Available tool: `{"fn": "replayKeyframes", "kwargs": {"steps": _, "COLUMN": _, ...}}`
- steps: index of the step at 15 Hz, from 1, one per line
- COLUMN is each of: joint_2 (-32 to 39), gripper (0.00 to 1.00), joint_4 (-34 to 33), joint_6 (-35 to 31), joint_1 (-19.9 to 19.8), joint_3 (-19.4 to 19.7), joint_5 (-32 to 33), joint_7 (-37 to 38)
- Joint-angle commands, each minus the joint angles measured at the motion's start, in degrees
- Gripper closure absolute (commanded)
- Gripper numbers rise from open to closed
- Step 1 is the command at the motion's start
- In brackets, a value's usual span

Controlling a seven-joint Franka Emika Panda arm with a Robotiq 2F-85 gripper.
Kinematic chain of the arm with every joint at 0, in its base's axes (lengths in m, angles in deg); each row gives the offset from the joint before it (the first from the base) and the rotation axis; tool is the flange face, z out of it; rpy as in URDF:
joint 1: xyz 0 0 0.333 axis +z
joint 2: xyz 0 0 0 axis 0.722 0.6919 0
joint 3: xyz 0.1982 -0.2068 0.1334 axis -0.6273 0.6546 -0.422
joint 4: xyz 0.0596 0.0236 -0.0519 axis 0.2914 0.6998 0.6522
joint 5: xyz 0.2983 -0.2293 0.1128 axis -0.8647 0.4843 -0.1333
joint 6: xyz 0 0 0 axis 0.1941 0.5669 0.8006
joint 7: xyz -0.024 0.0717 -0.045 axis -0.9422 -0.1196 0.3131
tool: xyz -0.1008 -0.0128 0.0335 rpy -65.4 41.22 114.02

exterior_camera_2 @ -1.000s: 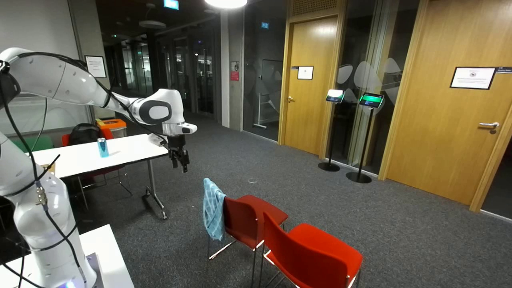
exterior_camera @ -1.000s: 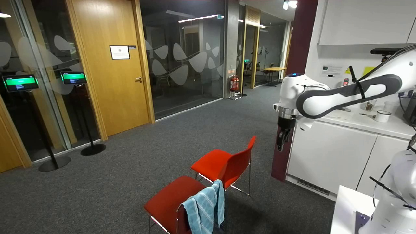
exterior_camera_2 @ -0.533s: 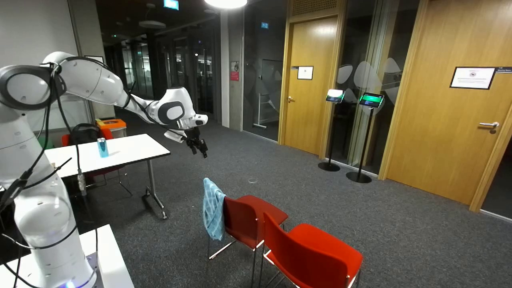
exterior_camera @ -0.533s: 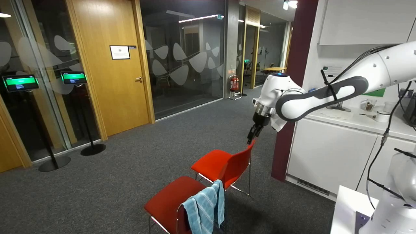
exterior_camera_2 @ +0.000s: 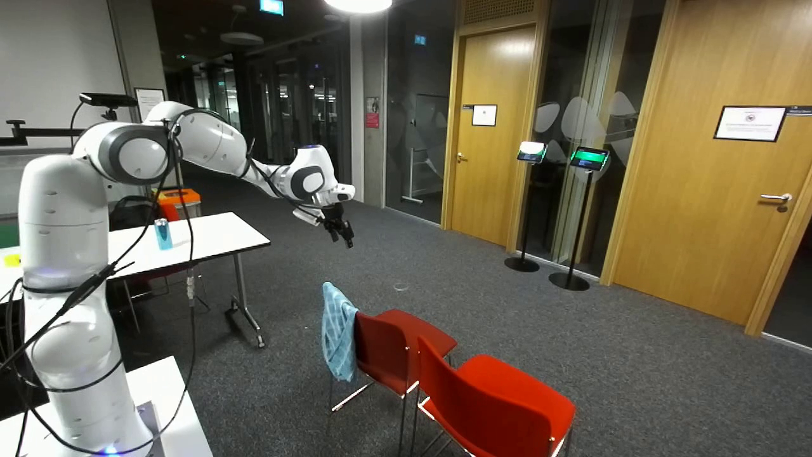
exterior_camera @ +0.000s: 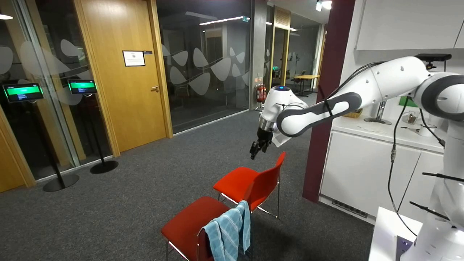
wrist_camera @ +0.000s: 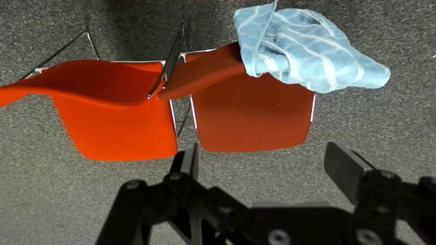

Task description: Move the cloth

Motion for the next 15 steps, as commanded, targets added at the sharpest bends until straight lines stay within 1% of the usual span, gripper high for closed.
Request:
{"fn": "replayKeyframes", "kwargs": {"steps": 1, "joint_2": 9.7, "gripper": 0.0, "joint_4": -12.2, "joint_6": 6.1, "joint_1": 2.8, "joint_3": 2.4, "joint_5": 2.6, "joint_7": 2.5}}
{"fn": "replayKeyframes", "kwargs": {"steps": 4, "joint_2": 15.9, "gripper": 0.0, "joint_4": -19.5, "joint_6": 11.5, "joint_1": 4.3, "joint_3": 3.8, "joint_5": 1.9, "joint_7": 2.0}}
{"fn": "replayKeyframes", "kwargs": {"steps": 5, "joint_2": 11.8, "gripper": 0.0, "joint_4": -12.9, "joint_6": 7.3, "joint_1": 3.8, "joint_3": 3.6, "joint_5": 0.5, "joint_7": 0.6}}
{"fn": "replayKeyframes", "kwargs": {"steps": 7, "joint_2": 13.6, "gripper": 0.0, "joint_4": -14.1, "joint_6": 7.5, "joint_1": 4.1, "joint_3": 3.8, "joint_5": 0.4, "joint_7": 0.6}}
{"fn": "replayKeyframes", "kwargs": {"steps": 15, "joint_2": 13.9, "gripper": 0.0, "joint_4": -14.7, "joint_6": 7.8, "joint_1": 4.5, "joint_3": 3.9, "joint_5": 1.0, "joint_7": 0.6}}
